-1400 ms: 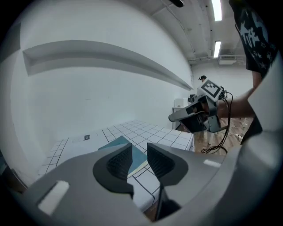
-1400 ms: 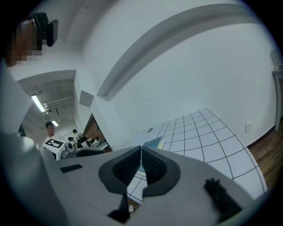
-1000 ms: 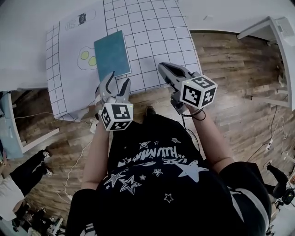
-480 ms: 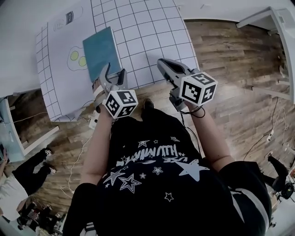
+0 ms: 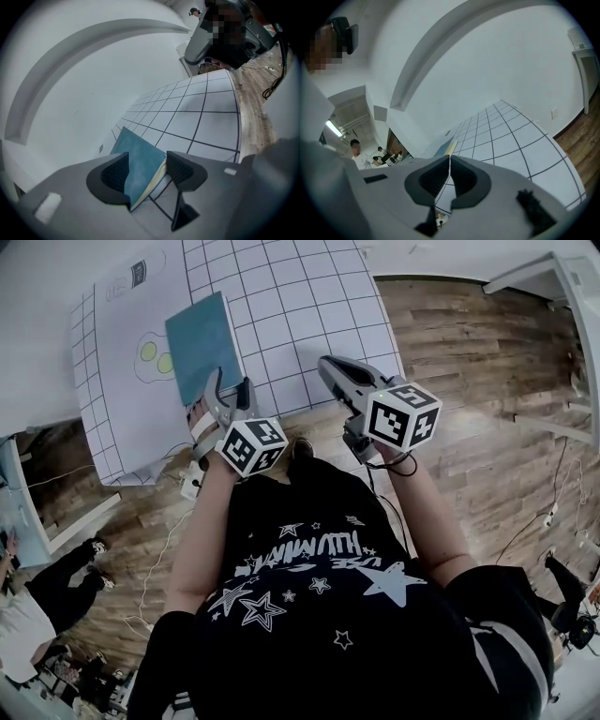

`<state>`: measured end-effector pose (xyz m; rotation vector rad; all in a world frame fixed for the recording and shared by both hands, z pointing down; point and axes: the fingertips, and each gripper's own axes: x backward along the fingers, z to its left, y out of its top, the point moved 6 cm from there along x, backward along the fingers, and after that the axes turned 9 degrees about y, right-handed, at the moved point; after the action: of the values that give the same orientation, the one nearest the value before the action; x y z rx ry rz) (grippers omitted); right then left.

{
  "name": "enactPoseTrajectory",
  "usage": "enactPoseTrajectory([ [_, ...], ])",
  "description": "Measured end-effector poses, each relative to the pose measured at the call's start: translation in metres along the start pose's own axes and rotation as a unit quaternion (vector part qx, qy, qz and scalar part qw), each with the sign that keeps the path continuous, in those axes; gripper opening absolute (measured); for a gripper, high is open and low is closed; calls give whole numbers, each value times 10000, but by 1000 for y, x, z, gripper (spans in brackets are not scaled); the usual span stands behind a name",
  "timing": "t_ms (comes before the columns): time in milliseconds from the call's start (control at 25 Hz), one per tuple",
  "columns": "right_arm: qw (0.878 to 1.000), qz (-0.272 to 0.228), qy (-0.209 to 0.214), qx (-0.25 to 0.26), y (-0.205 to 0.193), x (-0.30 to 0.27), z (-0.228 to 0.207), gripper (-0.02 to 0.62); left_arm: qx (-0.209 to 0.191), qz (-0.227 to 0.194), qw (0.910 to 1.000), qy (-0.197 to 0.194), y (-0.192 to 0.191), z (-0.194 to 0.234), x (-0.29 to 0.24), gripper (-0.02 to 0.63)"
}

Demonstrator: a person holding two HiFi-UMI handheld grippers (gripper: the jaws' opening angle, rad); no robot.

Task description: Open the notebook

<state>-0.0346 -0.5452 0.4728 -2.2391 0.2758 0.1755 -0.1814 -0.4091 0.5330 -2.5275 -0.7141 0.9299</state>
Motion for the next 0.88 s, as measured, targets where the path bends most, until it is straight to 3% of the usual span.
enactPoseTrajectory([
  [240, 9999, -37, 95, -39, 0, -5, 3, 17, -47, 176, 9997, -163, 1, 2, -3, 265],
  [480, 9999, -94, 108, -33, 0, -5, 6, 17, -305, 326, 9988, -217, 2, -8, -5, 135],
  [720, 9999, -134, -1, 7, -1, -2, 11, 17, -642, 360, 9968, -306, 4, -11, -7, 83],
  [880, 9997, -206, -104, 75, 4, -4, 18, 17, -363, 151, 9990, -206, 7, 8, 1, 60],
])
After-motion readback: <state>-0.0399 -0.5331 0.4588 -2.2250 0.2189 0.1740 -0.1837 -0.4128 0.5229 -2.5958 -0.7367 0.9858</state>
